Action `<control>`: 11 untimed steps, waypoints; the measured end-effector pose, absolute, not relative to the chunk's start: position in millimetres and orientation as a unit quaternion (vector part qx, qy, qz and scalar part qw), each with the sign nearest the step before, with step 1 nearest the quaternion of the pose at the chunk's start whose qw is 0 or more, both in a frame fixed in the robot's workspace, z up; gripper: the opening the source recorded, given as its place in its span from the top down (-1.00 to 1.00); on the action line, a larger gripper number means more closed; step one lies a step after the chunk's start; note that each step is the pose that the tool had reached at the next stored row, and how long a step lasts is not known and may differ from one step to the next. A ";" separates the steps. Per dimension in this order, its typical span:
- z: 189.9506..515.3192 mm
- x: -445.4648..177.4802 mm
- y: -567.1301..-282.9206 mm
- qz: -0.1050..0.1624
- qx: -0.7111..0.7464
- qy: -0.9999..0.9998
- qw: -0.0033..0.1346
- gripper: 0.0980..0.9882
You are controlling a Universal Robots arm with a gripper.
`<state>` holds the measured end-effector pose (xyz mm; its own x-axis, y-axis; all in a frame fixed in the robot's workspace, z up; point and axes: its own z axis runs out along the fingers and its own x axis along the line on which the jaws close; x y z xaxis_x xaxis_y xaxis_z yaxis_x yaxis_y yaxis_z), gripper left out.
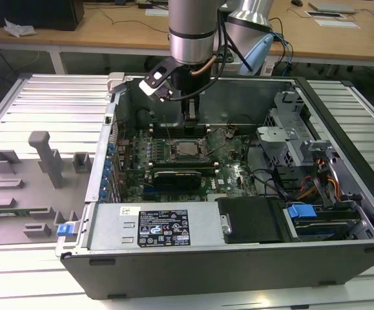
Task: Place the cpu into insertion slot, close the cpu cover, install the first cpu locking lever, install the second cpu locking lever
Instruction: 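Close the cpu cover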
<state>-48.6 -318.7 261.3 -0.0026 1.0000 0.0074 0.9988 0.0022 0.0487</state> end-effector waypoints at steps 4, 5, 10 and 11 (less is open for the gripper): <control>265.4 -48.5 -318.5 0.020 0.706 0.708 0.015 0.98; 265.5 -48.5 -318.5 0.020 0.706 0.708 0.014 0.98; 265.7 -28.4 -318.6 0.019 0.706 0.708 0.014 0.98; 265.7 -21.5 -318.6 0.019 0.706 0.708 0.013 0.98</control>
